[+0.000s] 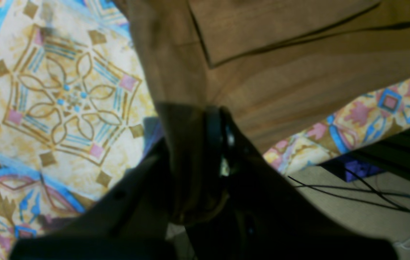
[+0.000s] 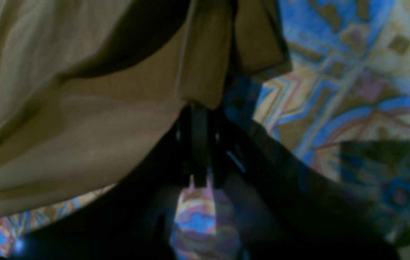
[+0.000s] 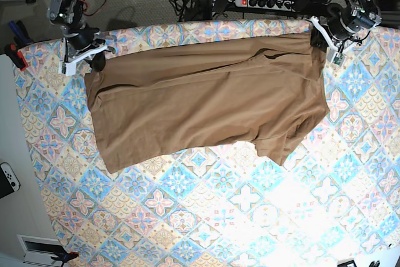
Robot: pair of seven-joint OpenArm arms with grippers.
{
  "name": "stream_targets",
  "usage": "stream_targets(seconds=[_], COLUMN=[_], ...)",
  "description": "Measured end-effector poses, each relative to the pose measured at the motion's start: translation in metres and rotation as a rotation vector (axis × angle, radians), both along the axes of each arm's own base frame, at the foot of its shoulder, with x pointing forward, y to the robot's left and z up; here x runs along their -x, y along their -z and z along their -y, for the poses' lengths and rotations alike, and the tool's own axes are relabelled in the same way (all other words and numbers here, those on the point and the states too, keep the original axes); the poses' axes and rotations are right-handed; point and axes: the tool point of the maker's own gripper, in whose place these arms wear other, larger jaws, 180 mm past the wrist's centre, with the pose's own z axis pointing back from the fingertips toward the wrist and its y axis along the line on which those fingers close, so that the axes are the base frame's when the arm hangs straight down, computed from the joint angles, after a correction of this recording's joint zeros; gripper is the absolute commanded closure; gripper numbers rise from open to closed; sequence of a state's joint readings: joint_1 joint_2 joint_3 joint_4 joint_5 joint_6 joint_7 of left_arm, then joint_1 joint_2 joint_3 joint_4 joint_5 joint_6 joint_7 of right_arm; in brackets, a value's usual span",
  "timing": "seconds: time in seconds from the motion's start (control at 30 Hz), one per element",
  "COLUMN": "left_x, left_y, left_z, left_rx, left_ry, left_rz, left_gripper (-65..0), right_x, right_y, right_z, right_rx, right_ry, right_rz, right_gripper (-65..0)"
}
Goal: Layout the t-shirt on the table in an organized manner, then fold the t-shirt properly
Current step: 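Drag the t-shirt by its shoulder edge with both grippers toward the robot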
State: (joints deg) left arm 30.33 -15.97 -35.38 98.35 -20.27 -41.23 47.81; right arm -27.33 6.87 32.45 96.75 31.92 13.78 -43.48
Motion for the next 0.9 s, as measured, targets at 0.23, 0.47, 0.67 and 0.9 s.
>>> stream_targets(seconds=[0.23,0.47,0.67,0.9], left_x=[0.000,-0.003,-0.005,-0.005], left_y=[0.000,0.000,0.000,0.000], left_z=[-0.001,-0.001,-0.002,-0.003], left_rx=[-0.015,-0.019,-0.026,-0.026], left_ry=[0.011,0.020,0.022,0.022], left_rz=[-0.004,-0.007,-0.017,-0.017], left_gripper=[0.0,0.0,0.0,-3.4], right_x=[0.013,0.021,0.024,0.024], right_y=[0.003,0.005,0.005,0.004], right_z=[0.012,0.012,0.012,0.011], right_rx=[0.013,0.009,0.006,0.008], right_ry=[0.027,0.035,0.038,0.034], right_rz=[-0.024,-0.032,-0.033,-0.033], right_gripper=[0.0,0.0,0.0,-6.8])
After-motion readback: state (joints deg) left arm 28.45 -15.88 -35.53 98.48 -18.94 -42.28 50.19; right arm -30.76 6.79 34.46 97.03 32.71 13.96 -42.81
